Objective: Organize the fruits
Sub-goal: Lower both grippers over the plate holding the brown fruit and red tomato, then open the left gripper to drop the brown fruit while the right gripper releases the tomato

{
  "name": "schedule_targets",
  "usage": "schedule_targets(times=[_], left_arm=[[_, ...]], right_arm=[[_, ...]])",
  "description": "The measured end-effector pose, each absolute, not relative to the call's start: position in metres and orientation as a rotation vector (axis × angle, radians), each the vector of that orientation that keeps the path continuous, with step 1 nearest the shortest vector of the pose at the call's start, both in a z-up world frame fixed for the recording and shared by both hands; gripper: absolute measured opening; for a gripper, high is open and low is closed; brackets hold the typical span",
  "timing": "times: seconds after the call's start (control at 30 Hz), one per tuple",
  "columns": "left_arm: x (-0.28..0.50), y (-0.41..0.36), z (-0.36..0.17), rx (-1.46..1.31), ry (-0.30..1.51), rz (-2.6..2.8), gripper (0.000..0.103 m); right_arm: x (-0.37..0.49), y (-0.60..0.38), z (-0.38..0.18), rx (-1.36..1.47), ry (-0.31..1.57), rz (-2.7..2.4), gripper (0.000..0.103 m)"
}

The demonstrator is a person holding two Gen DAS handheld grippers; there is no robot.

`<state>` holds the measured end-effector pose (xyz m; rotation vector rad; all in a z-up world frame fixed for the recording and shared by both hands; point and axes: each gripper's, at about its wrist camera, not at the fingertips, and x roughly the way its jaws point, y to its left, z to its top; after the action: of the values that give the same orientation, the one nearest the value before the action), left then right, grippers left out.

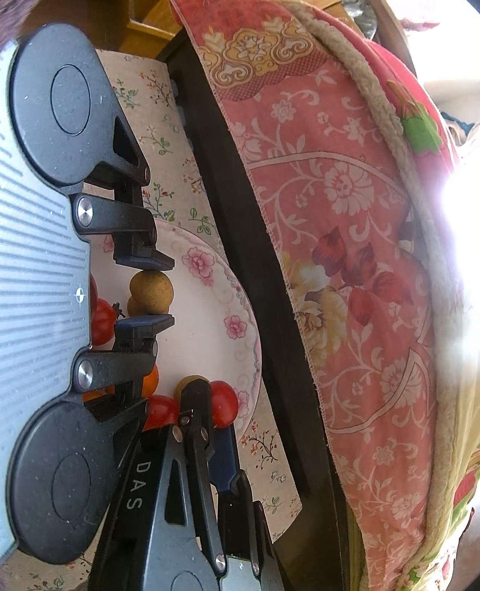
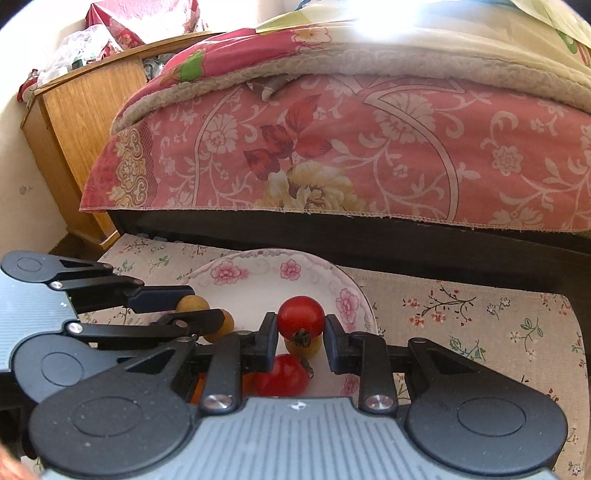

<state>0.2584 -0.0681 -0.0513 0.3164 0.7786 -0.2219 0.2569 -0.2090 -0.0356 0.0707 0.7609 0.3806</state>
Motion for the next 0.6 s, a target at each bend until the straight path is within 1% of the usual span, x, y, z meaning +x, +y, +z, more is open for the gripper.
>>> schedule_targets(times=[0.47,0.6], left_arm=[[0.2578,-0.0689,-0.0522,0.325,0.772,-0.214,0.033],[0.2578,-0.0684,-0.0521,0.325,0.771,-0.211,0.035]], right_arm=[[0.2578,-0.2092,-0.0356,0.068,0.756,0.382,0.032],[0.2582,-0.2093,-0.0354,0.065,0.756,0.379,0.032]])
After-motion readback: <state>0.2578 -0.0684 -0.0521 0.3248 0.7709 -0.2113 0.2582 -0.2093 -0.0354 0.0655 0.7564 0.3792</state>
